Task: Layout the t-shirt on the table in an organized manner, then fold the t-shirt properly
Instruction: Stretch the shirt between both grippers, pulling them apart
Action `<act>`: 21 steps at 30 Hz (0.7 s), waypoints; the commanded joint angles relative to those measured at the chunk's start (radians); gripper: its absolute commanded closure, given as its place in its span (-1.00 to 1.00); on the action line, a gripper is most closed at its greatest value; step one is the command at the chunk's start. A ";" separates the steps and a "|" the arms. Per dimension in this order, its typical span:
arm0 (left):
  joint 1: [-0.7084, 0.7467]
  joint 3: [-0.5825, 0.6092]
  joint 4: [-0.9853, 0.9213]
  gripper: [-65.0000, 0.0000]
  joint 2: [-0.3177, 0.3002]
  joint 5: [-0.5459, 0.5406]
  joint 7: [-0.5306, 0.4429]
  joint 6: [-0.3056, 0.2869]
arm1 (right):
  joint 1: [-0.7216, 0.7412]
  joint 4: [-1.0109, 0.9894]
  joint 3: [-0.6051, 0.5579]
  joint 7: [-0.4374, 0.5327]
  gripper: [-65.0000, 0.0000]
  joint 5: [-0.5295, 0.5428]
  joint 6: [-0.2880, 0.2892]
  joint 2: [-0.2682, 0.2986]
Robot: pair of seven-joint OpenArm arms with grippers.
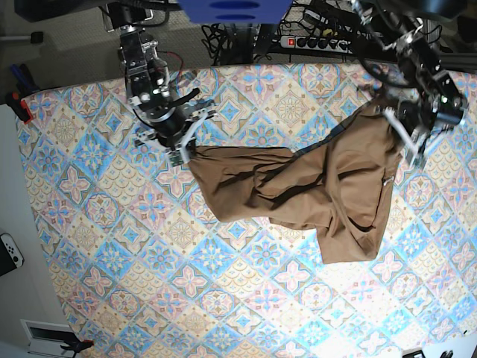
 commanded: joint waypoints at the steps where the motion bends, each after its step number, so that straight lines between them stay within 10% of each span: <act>1: -0.041 -0.003 0.020 1.00 -0.013 -0.004 -0.009 -0.002 | 0.010 0.034 0.039 0.021 1.00 0.002 -0.010 0.006; 18: -0.231 0.110 0.023 1.00 0.010 -0.009 -0.009 -0.002 | 0.018 0.085 0.484 0.001 1.00 0.005 -0.010 -0.040; 21: -0.276 0.115 0.030 1.00 0.042 -0.010 -0.009 0.079 | 0.018 0.085 0.567 0.001 1.00 0.005 -0.010 -0.061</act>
